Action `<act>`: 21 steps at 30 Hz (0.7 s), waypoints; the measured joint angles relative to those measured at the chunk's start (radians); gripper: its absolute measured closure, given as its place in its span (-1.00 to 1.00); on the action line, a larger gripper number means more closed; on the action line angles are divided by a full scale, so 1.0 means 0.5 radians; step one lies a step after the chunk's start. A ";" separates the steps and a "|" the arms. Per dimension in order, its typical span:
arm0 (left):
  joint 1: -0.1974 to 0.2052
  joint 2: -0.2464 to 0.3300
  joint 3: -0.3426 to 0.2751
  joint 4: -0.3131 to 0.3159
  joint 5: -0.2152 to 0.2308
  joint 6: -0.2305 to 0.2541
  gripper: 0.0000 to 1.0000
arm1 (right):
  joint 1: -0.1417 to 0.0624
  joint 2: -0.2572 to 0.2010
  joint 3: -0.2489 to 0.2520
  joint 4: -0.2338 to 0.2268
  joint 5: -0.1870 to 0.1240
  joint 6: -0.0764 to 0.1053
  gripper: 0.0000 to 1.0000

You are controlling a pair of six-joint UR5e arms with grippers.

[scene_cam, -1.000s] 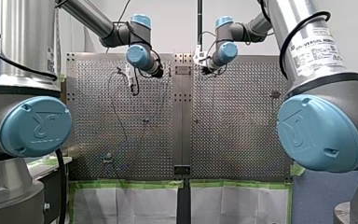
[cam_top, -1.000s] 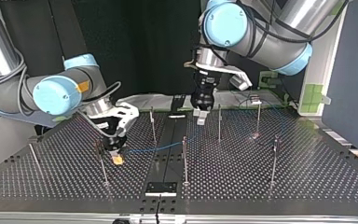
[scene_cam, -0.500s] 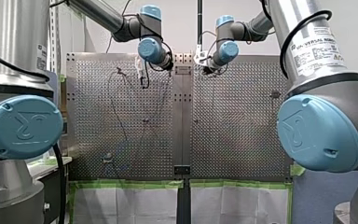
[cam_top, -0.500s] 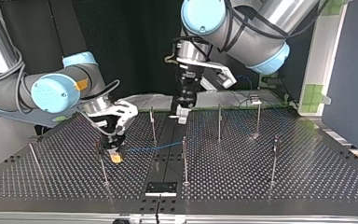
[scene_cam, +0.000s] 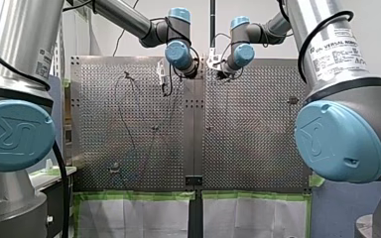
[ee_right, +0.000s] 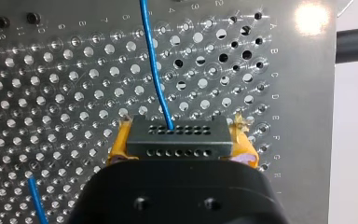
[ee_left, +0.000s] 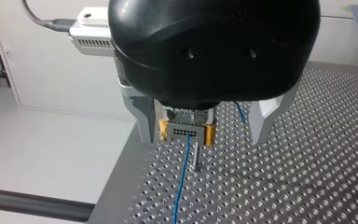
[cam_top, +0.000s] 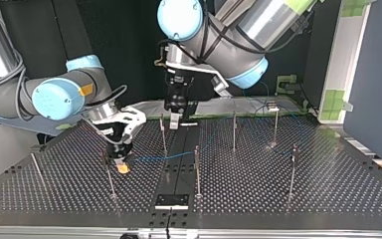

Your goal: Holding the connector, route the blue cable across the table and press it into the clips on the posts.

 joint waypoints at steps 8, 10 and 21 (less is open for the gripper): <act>0.027 -0.113 0.129 -0.057 -0.079 0.016 -1.00 | 0.000 -0.003 0.000 0.000 0.001 0.000 1.00; 0.038 -0.122 0.164 -0.062 -0.083 0.017 -1.00 | 0.000 -0.003 0.000 -0.001 0.002 0.000 1.00; 0.089 -0.167 0.345 -0.100 -0.043 0.018 -1.00 | 0.000 -0.004 0.000 -0.005 0.002 0.000 1.00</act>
